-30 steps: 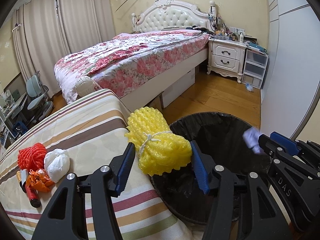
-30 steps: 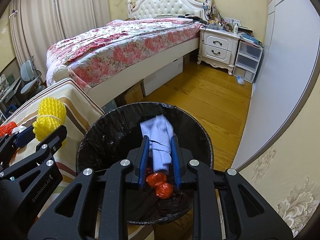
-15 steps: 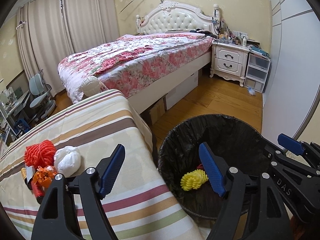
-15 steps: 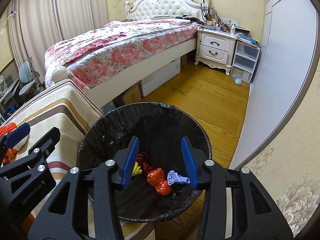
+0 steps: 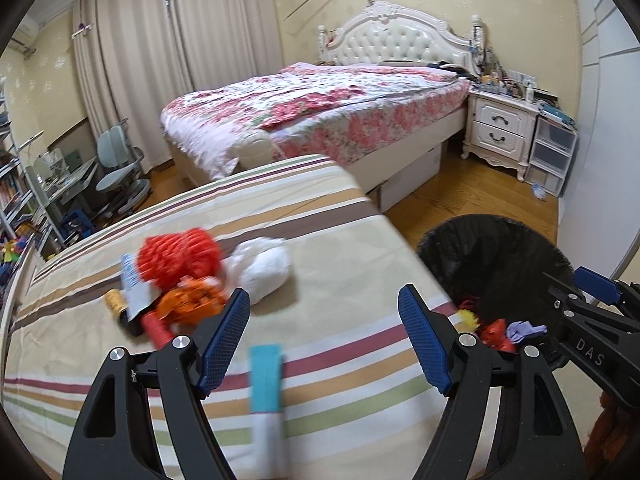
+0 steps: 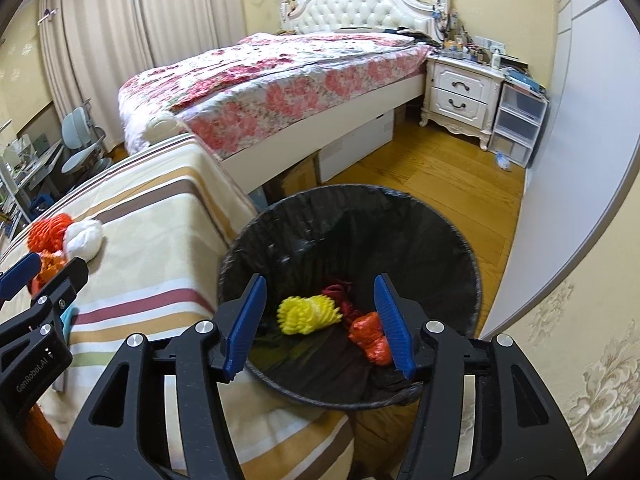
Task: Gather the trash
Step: 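Lower the left tool onto the red cylinder can and close it, then lift the red can with the left tool while the right tool approaches the teal-capped tube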
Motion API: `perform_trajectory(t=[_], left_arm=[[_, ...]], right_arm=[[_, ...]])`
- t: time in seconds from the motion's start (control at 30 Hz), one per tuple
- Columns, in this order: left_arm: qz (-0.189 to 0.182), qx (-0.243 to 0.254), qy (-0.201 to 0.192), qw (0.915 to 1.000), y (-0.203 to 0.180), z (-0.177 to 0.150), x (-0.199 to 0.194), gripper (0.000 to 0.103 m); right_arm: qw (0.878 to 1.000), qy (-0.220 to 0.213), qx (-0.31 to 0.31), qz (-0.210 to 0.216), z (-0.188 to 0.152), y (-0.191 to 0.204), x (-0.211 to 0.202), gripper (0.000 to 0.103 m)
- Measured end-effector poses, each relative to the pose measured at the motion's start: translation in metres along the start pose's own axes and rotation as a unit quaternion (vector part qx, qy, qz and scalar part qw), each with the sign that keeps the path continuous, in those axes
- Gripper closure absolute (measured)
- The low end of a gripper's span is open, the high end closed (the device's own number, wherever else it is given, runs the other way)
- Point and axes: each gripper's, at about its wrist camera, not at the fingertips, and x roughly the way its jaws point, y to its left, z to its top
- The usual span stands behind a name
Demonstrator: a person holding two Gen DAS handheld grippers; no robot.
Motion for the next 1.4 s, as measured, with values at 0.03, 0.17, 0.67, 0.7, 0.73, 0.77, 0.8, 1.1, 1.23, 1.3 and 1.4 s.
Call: perform_trajectory(t=[0.03,0.17,0.67,0.7,0.73,0.77,0.8,1.1,1.23,1.3,1.4], left_arm=[[0.005,-0.005,0.002,1.0,0.008,-0.003,-0.001,0.029],[0.026,-0.024,0.008,0.9993,0.036,-0.015,-0.006,0.029],[0.077,-0.075,0.054,0.9928,0.106,-0.029,0.02,0.029],[0.077,-0.076,0.057,0.9925,0.107,-0.029,0.023,0.029],[0.076,-0.077,0.062,0.9921,0.108,-0.029,0.026,0.029],[0.074,-0.079,0.066,0.9919,0.109,-0.03,0.027,0.029],[0.073,-0.081,0.07,0.9916,0.111,-0.03,0.029,0.03],[0.043,-0.079,0.08,0.9927,0.119,-0.037,0.029,0.068],[0.04,-0.075,0.078,0.9933,0.124,-0.046,0.017,0.072],[0.035,-0.077,0.081,0.9931,0.127,-0.052,0.01,0.074],[0.031,-0.078,0.081,0.9931,0.133,-0.063,-0.002,0.075]], right_arm=[[1.0,0.001,-0.003,0.004,-0.001,0.005,-0.001,0.048],[1.0,0.004,-0.022,0.023,-0.005,0.033,-0.003,0.048],[0.994,0.026,-0.08,0.064,-0.019,0.104,-0.001,0.048],[0.994,0.027,-0.082,0.066,-0.019,0.106,0.0,0.048],[0.994,0.028,-0.084,0.067,-0.018,0.108,0.001,0.048],[0.993,0.029,-0.086,0.069,-0.017,0.111,0.002,0.048],[0.993,0.03,-0.087,0.071,-0.017,0.113,0.004,0.047],[0.991,0.034,-0.1,0.083,-0.016,0.125,0.007,0.047],[0.991,0.034,-0.1,0.085,-0.018,0.125,0.005,0.047],[0.991,0.035,-0.099,0.086,-0.019,0.126,0.004,0.047],[0.99,0.035,-0.102,0.086,-0.02,0.126,0.003,0.047]])
